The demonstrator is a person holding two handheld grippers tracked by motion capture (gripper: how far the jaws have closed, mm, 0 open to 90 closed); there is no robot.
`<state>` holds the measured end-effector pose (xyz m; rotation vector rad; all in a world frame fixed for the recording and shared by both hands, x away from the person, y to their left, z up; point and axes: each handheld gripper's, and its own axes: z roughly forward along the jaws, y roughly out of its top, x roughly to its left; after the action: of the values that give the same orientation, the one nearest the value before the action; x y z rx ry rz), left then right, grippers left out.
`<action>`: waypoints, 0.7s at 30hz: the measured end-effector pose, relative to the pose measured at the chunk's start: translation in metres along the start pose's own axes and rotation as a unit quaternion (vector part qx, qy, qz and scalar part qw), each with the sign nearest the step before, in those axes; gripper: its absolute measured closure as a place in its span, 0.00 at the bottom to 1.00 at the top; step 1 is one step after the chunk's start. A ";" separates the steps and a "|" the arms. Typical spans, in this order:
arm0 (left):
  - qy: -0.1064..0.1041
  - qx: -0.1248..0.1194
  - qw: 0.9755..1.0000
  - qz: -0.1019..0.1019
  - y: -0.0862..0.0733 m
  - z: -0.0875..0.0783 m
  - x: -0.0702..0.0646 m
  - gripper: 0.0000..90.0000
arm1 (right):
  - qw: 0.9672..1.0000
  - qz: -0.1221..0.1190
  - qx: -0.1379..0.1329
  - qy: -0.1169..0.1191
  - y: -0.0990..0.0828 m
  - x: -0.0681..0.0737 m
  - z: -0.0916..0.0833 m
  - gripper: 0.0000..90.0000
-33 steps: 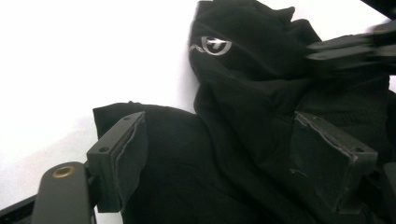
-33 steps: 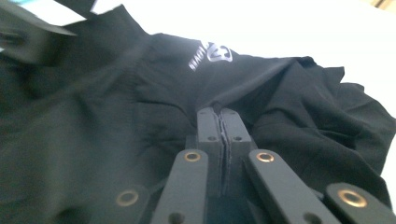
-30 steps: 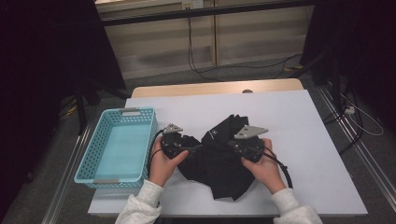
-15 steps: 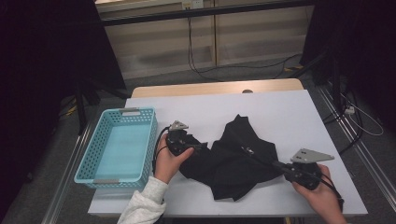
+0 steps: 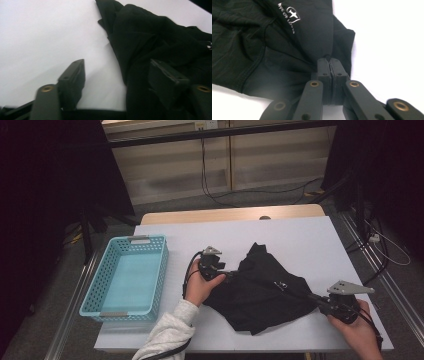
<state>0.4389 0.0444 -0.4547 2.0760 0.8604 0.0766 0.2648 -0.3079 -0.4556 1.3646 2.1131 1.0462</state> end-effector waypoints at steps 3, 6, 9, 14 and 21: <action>0.000 0.008 1.000 0.011 0.000 0.013 -0.001 0.40 | 1.000 -0.004 0.001 0.001 0.001 0.002 0.002 0.98; -0.005 0.004 1.000 0.017 0.002 0.022 -0.003 0.44 | 1.000 -0.005 -0.001 0.003 0.003 0.004 0.003 0.98; -0.021 0.004 1.000 0.014 0.005 0.026 -0.004 0.46 | 1.000 -0.008 0.000 0.006 0.003 0.006 0.006 0.97; -0.043 0.017 0.998 0.031 0.007 0.031 -0.010 0.75 | 1.000 -0.015 0.001 0.004 0.005 0.009 0.010 0.98; -0.038 0.036 0.999 0.002 0.011 0.015 -0.010 1.00 | 1.000 -0.020 0.000 0.010 0.008 0.012 0.014 0.98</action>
<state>0.4421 0.0236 -0.4538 2.1338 0.8234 -0.0304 0.2733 -0.2898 -0.4574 1.3124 2.1466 1.0483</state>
